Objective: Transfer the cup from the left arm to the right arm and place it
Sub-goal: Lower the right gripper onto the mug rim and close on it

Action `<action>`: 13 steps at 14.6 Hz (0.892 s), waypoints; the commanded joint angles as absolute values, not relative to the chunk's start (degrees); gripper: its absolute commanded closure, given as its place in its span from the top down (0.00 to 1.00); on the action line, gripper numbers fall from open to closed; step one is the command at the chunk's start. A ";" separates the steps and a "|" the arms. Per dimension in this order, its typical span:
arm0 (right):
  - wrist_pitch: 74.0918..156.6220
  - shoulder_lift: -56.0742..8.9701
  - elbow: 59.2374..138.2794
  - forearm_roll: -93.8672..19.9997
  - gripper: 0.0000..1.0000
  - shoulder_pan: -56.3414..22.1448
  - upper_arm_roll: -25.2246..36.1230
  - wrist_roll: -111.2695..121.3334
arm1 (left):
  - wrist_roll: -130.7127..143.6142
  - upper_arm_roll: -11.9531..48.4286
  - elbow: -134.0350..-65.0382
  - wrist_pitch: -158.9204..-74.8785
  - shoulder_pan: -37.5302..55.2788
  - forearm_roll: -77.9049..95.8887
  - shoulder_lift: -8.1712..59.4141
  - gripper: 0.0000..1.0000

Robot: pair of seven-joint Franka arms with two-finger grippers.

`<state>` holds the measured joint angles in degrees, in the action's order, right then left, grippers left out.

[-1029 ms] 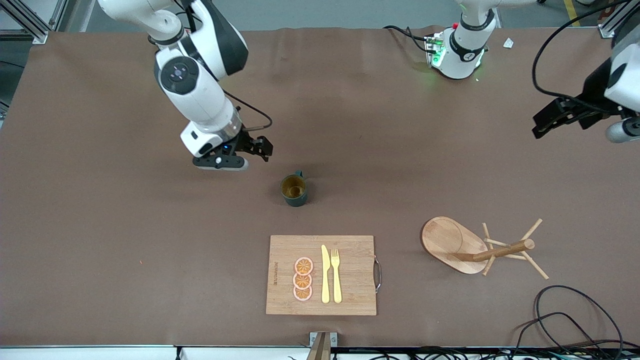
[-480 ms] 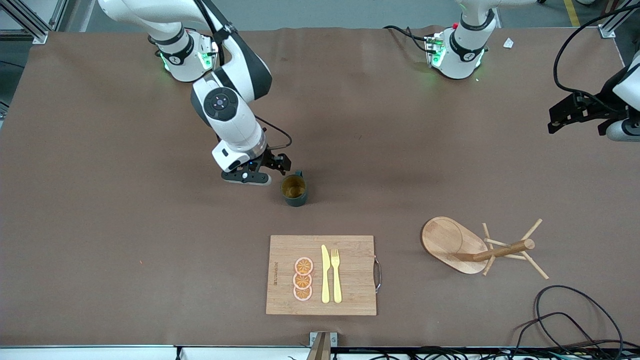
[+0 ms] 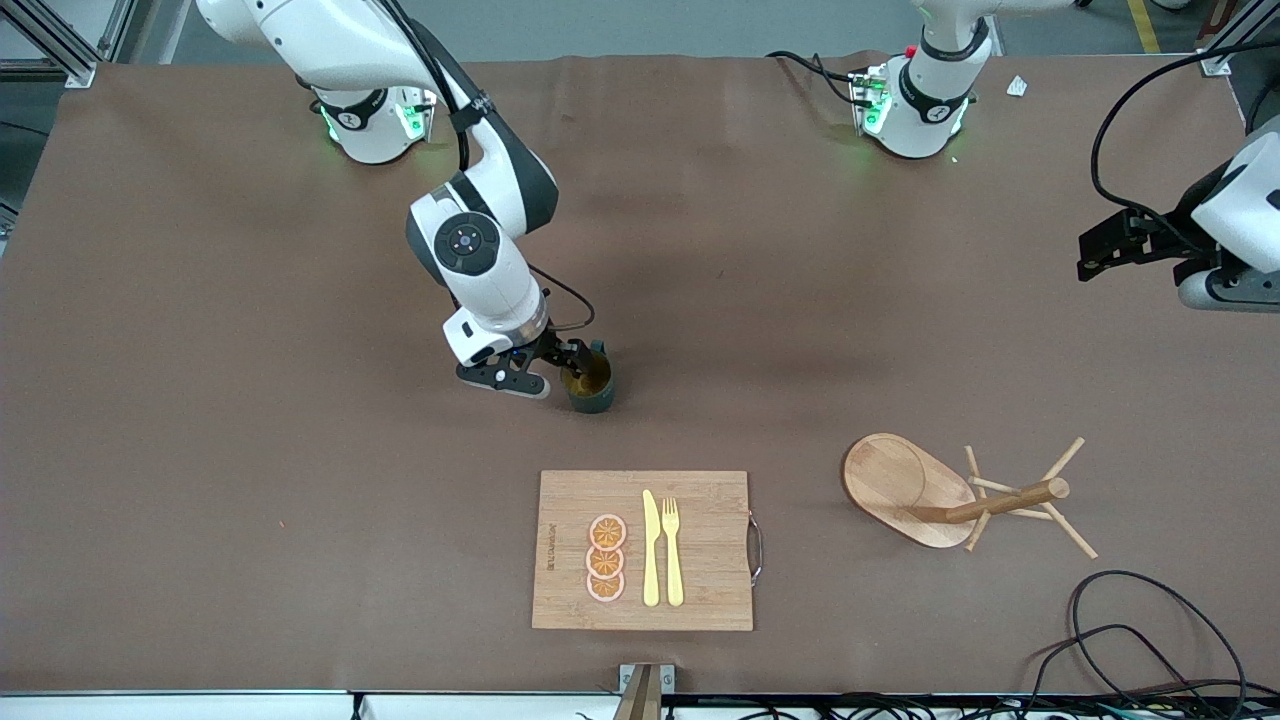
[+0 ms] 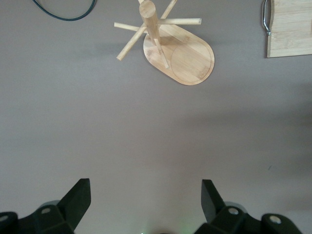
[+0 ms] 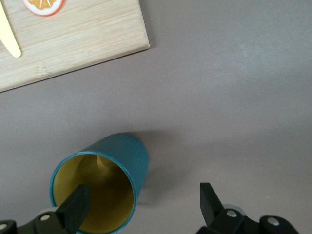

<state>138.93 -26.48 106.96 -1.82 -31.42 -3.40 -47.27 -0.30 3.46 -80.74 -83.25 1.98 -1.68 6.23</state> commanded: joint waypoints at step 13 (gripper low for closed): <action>138.34 -31.82 101.16 2.02 0.74 -34.01 -2.90 -49.04 | -1.14 3.08 -80.68 -83.14 1.76 -2.46 5.98 1.00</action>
